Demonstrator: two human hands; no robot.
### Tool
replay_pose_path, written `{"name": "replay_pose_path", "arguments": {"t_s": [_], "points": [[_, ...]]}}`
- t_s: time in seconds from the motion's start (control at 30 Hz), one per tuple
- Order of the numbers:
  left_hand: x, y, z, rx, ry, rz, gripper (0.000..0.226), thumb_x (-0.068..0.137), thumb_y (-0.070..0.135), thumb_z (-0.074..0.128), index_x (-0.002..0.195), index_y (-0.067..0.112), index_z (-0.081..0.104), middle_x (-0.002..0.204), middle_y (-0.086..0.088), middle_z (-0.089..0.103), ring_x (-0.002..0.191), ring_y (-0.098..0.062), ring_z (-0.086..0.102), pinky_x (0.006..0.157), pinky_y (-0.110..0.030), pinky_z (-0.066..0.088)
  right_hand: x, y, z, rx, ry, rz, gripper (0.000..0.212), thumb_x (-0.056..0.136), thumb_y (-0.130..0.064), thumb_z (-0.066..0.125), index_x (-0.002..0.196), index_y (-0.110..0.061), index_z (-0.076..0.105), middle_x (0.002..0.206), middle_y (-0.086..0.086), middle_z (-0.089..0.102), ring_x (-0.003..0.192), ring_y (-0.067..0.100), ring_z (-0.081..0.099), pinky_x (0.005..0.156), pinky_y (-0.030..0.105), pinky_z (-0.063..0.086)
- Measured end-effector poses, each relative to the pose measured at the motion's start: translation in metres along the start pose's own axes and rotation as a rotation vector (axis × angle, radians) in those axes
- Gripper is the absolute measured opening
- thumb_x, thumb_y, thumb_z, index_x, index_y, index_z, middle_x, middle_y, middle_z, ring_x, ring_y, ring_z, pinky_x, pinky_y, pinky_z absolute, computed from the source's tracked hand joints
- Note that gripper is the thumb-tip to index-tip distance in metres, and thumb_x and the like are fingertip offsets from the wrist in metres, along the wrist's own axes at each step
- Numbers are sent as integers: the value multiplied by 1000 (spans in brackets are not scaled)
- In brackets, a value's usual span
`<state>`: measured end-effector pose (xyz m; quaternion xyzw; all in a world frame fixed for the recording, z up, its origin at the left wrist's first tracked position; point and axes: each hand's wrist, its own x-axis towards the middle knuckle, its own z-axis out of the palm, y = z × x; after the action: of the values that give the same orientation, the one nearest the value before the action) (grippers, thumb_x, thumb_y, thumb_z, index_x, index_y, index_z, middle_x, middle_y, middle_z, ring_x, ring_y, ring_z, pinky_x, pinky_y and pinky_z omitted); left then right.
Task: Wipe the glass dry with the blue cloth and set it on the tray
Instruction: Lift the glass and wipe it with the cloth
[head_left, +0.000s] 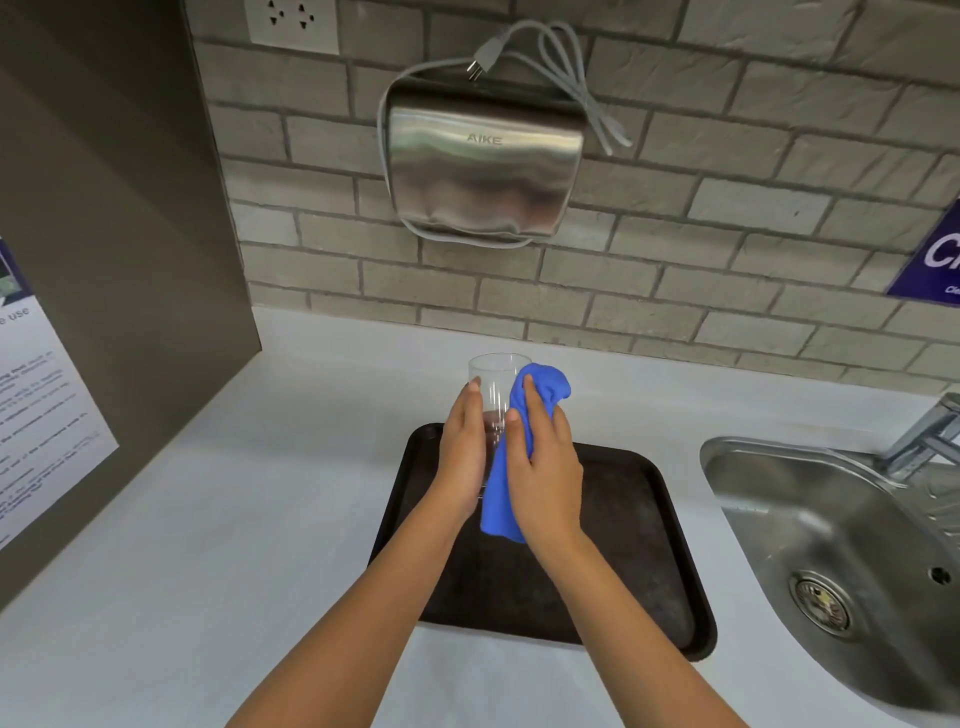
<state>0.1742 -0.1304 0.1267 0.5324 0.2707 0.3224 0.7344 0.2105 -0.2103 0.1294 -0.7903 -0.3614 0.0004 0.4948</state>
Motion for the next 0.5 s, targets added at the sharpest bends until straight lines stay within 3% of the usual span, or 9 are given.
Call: {"name": "replay_pose_path", "arguments": {"t_s": [0.13, 0.27, 0.37, 0.43, 0.5], "points": [[-6, -3, -2, -51, -125, 39, 60, 93, 59, 54, 134, 15, 59, 121, -13, 72, 110, -27, 71, 98, -42, 57, 0, 1, 5, -106, 38, -88, 46, 100, -47, 31, 145, -50, 24, 139, -5, 45, 94, 8, 60, 78, 26, 53], [-10, -1, -5, -142, -224, -63, 50, 101, 54, 43, 135, 23, 62, 124, -7, 74, 114, -20, 71, 93, -35, 58, 21, -10, -8, 135, -19, -24, 40, 101, -44, 37, 140, -52, 34, 151, -11, 37, 115, 3, 51, 86, 16, 42], [-9, 1, -5, -264, -240, -128, 48, 102, 49, 45, 135, 19, 62, 126, -11, 73, 116, -22, 70, 92, -36, 57, 32, -15, -15, 249, -54, 7, 39, 101, -40, 41, 140, -42, 42, 149, -9, 44, 129, 8, 47, 98, 21, 38], [-8, 0, -3, -256, -228, -113, 48, 101, 49, 48, 135, 18, 62, 127, -11, 72, 117, -22, 69, 96, -38, 55, 33, -15, -14, 222, -50, 7, 39, 101, -39, 41, 140, -41, 42, 148, -7, 45, 128, 10, 49, 103, 27, 41], [-6, -1, -2, -191, -170, -96, 49, 98, 51, 54, 132, 18, 64, 123, -11, 74, 114, -23, 71, 95, -39, 57, 30, -13, -11, 146, -28, -12, 41, 101, -41, 39, 142, -42, 38, 145, -7, 46, 118, 7, 52, 95, 23, 42]]}}
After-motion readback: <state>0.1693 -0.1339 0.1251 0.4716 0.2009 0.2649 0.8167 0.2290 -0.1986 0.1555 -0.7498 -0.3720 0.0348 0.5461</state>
